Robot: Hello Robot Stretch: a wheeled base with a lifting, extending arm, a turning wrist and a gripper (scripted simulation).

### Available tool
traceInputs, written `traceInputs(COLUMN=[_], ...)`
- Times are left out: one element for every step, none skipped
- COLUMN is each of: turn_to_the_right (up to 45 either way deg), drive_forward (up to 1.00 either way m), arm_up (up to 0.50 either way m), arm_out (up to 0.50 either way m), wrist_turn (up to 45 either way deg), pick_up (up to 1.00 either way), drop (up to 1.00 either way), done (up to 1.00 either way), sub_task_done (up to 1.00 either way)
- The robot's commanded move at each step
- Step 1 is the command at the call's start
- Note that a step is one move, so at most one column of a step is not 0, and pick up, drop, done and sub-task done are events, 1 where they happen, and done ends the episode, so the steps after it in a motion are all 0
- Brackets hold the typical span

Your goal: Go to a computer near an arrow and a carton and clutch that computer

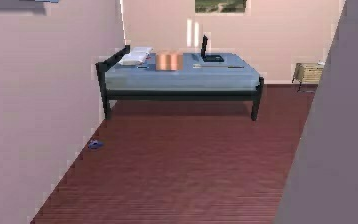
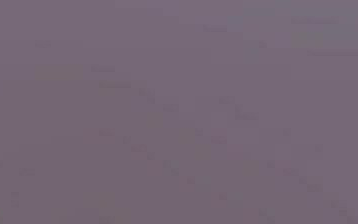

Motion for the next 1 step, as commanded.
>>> traceInputs(turn_to_the_right=[0.0], drive_forward=[1.0], arm_up=[0.0], arm_out=[0.0], wrist_turn=[0.0], pick_up=[0.0], drop=[0.0], done=[0.0], sub_task_done=[0.0])
